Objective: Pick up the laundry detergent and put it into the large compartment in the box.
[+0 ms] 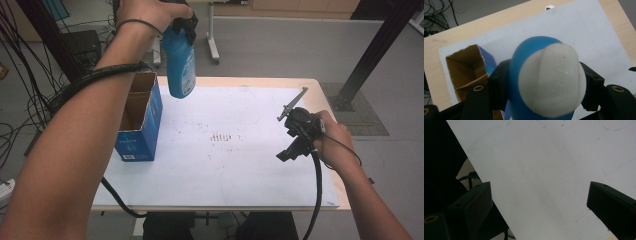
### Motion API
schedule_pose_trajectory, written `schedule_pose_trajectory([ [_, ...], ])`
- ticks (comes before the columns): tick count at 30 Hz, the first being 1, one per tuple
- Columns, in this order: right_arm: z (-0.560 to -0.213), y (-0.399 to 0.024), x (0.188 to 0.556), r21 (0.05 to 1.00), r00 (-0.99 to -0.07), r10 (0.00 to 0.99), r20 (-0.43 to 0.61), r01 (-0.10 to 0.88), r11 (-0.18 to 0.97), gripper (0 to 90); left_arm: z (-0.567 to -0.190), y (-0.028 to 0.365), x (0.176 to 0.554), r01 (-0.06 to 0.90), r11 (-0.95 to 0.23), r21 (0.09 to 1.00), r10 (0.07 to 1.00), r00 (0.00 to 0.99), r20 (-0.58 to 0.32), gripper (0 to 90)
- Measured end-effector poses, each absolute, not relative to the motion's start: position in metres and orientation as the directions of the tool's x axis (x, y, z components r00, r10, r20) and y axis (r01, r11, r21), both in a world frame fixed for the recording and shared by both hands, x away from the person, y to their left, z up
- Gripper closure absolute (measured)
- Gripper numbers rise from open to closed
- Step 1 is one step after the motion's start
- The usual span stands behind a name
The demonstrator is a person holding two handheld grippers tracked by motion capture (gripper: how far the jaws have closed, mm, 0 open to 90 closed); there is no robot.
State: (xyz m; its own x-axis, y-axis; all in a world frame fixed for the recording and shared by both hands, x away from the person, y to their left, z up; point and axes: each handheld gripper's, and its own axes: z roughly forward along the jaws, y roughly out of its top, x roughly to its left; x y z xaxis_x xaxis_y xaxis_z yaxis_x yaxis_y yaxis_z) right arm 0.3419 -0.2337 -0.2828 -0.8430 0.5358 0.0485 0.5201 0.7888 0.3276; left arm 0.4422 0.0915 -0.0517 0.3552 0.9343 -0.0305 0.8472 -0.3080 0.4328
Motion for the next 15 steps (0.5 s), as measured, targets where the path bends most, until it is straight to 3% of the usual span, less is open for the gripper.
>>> schedule_pose_trajectory([
  [15,-0.282,-0.232,0.341,0.332,-0.848,0.529,0.041,0.511,0.793,5.9,-0.054,0.163,0.445,0.886,-0.167,0.433,0.981,0.192,-0.015,37.9],
])
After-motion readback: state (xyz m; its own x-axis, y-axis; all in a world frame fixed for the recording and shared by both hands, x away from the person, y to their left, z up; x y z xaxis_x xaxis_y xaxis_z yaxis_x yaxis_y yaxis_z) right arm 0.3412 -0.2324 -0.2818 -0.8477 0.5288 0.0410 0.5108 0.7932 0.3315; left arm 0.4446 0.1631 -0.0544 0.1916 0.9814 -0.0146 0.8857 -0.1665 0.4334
